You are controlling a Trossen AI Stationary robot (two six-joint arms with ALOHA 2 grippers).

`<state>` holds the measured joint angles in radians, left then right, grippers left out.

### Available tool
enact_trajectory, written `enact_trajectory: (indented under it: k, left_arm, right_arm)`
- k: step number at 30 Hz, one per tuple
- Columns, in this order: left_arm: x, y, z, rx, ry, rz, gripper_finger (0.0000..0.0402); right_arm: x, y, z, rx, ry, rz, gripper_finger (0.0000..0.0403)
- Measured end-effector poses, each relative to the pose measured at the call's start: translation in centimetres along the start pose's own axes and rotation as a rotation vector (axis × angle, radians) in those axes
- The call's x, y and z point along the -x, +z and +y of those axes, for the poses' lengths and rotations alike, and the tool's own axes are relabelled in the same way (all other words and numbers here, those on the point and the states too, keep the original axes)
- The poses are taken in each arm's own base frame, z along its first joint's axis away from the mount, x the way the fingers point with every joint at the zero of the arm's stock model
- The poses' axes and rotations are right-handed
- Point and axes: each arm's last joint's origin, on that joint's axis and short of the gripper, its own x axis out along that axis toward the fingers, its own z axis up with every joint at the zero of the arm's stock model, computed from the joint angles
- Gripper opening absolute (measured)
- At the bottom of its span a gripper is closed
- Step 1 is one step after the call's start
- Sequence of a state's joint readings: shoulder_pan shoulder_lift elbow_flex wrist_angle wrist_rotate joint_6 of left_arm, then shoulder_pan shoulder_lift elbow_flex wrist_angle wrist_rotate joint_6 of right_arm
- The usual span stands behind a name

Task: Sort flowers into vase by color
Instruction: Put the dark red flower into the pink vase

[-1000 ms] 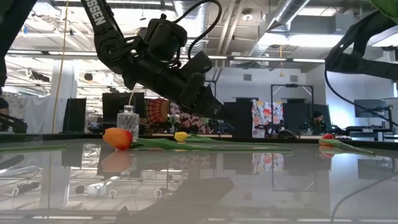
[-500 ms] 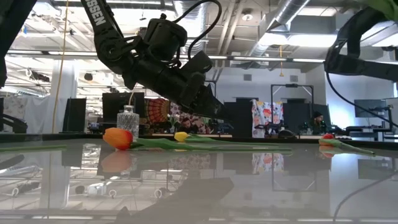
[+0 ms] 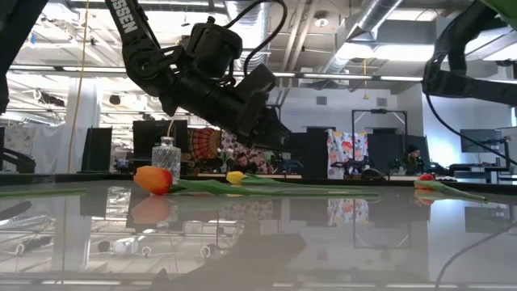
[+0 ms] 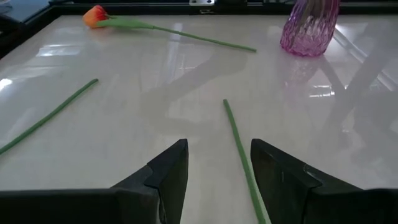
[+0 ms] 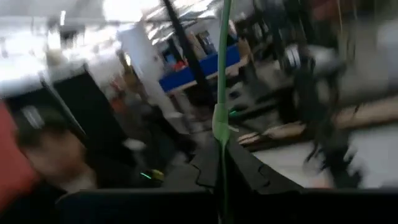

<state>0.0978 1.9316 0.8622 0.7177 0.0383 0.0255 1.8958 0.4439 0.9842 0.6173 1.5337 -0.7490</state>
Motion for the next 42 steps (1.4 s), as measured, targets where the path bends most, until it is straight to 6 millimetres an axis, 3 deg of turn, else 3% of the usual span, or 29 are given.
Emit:
enact_trajectory:
  k: [7,16,21,24,27,31,37,42]
  left_arm:
    - [0.0,-0.4,-0.2,0.11,-0.003,0.038,0.0164]
    - [0.0,-1.0,-1.2,0.275,-0.008,0.11,0.0164]
    - [0.0,-0.5,-1.9,0.38,0.007,0.055,0.0164]
    - [0.0,0.5,-3.0,0.473,-0.09,-0.029,0.0164]
    - [0.5,2.2,-4.3,0.545,-0.302,-0.113,0.0164]
    - [1.8,6.2,-5.3,0.662,-0.573,-0.224,0.0164]
    - [3.0,13.0,-6.6,0.713,-0.733,-0.364,0.0164]
    - [3.3,18.7,-7.9,0.647,-0.819,-0.385,0.0164]
  right_arm:
    - [0.1,-3.0,2.1,0.792,0.113,-0.079,0.0043]
    - [0.1,-5.6,2.0,1.362,0.067,-0.008,0.0043]
    - [0.2,-6.8,1.0,1.686,0.083,0.005,0.0043]
    - [0.2,-7.6,0.0,1.875,0.1,0.014,0.0043]
    - [0.2,-7.6,-0.9,1.928,0.099,0.024,0.0043]
    - [0.2,-6.7,-1.5,1.945,0.104,0.025,0.0043]
    - [0.2,-3.8,-2.9,1.893,0.136,0.015,0.0043]
    - [0.1,-1.7,-4.2,1.878,0.194,-0.005,0.0043]
